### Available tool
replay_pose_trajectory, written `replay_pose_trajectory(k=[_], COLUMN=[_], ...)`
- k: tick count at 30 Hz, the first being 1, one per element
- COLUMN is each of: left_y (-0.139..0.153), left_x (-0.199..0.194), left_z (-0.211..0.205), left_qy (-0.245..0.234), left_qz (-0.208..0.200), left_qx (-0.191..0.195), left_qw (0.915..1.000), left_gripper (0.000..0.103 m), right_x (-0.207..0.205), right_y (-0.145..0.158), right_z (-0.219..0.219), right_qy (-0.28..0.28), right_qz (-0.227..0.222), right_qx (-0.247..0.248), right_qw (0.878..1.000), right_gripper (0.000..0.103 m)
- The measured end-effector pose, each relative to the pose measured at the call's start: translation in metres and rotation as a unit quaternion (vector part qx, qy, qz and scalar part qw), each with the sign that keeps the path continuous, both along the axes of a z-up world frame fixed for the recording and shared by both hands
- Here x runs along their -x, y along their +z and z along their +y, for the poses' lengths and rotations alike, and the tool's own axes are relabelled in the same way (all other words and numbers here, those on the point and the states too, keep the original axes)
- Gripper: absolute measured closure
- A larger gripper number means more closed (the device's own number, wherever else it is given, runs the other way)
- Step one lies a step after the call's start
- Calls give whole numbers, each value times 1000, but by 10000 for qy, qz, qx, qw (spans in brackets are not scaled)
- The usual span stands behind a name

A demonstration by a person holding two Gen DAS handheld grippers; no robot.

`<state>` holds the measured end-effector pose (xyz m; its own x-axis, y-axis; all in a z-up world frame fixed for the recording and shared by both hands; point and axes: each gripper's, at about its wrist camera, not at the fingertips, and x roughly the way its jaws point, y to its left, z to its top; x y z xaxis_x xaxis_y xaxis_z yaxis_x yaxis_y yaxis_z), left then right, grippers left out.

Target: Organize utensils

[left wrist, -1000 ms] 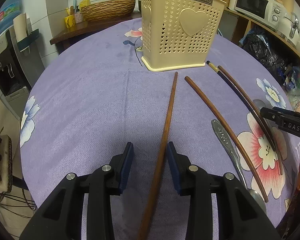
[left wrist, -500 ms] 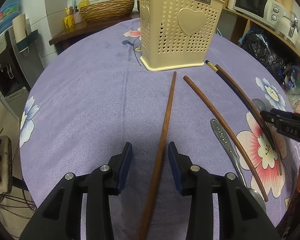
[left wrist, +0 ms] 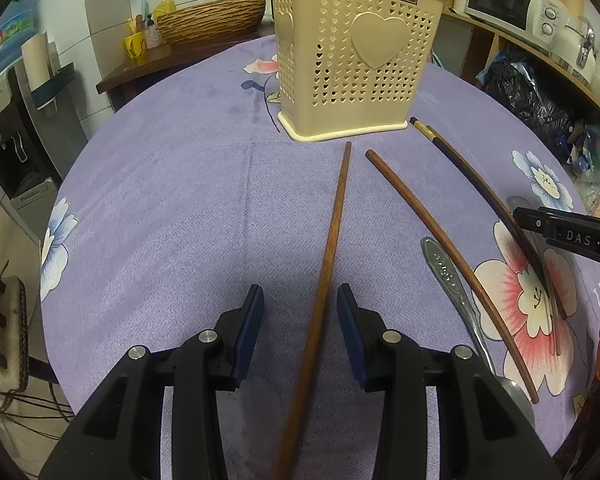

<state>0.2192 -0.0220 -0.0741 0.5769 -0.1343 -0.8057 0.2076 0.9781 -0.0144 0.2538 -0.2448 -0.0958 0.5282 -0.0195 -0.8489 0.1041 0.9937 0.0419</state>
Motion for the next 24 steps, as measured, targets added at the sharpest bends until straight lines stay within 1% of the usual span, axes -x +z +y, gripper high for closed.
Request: replay_pose_trajectory(k=[1, 3, 4, 8, 13, 18, 21, 24], left_y=[0, 0, 0, 0, 3, 4, 5, 5], left_x=[0, -2, -3, -14, -40, -73, -88, -93], left_z=[-1, -3, -5, -9, -19, -37, -49, -58], left_qy=[-10, -64, -110, -298, -556, -665, -733, -788], left_qz=[3, 18, 28, 117, 375, 455, 478, 425], left_qx=[-22, -89, -126, -228, -299, -366, -427, -518], left_qw=[10000, 9999, 9999, 9992, 9973, 9961, 9952, 9946], left_gripper=[64, 64, 64, 63, 63, 63, 73, 85], right_x=[-1, -1, -3, -9, -14, -16, -17, -18], right_y=[0, 0, 0, 1, 1, 1, 2, 1], right_z=[2, 5, 7, 6, 4, 3, 2, 2], right_qy=[-1, 64, 123, 342, 605, 658, 667, 671], right_qz=[-19, -74, -99, -141, -151, -126, -141, -156], right_qx=[85, 110, 128, 161, 148, 127, 128, 123], right_qw=[10000, 9999, 9998, 9992, 9979, 9977, 9976, 9976], right_gripper=[54, 64, 66, 66, 66, 66, 66, 66])
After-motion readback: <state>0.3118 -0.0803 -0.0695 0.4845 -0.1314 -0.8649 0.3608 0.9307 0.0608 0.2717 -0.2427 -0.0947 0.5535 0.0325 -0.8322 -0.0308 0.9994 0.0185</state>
